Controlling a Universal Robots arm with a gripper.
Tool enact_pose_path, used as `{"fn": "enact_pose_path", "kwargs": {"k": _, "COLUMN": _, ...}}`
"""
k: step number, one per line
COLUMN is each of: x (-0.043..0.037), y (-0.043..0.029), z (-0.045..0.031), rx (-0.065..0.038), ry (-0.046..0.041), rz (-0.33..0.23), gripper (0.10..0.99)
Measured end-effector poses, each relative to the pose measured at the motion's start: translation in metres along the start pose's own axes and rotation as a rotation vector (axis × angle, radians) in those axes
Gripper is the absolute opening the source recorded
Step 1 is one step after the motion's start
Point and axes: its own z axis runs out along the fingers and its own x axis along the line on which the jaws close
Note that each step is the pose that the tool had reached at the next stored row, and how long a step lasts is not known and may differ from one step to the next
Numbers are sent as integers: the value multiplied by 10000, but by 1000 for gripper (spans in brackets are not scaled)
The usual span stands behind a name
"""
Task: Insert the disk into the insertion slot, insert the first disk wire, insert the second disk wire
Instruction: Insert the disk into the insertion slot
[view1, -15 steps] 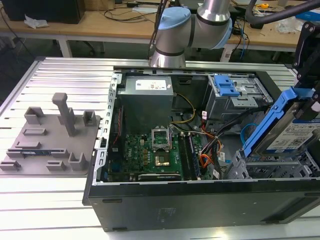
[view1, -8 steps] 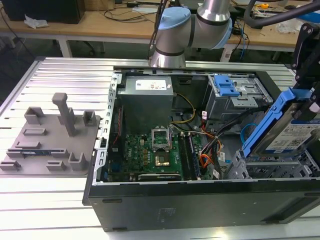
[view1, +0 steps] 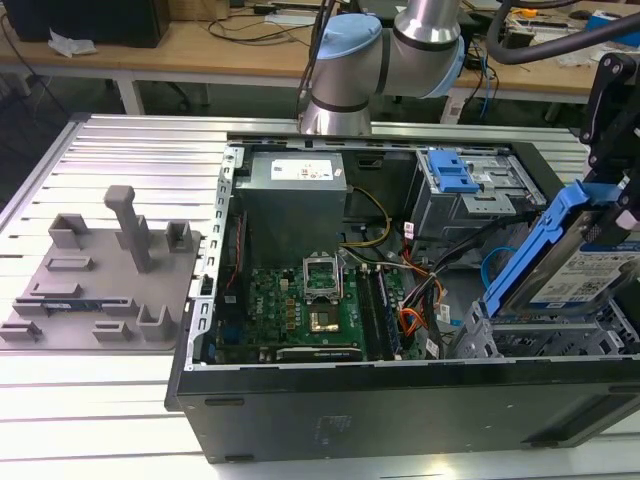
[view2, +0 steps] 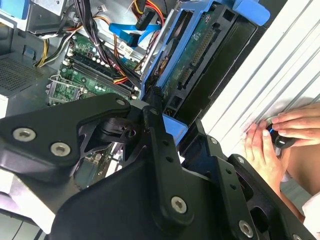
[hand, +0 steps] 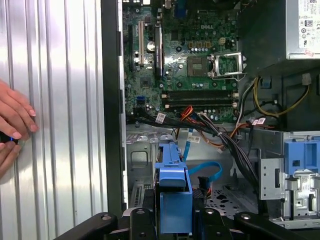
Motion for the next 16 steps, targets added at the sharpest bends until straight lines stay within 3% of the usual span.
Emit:
{"fn": "enact_pose_path", "kwargs": {"k": 6, "x": 3, "y": 1, "z": 82, "rx": 1, "ry": -2, "rz": 3, "gripper": 365}}
{"fn": "enact_pose_path", "kwargs": {"k": 16, "x": 12, "y": 10, "z": 308, "rx": 1, "ry": -1, "rz": 4, "gripper": 365}}
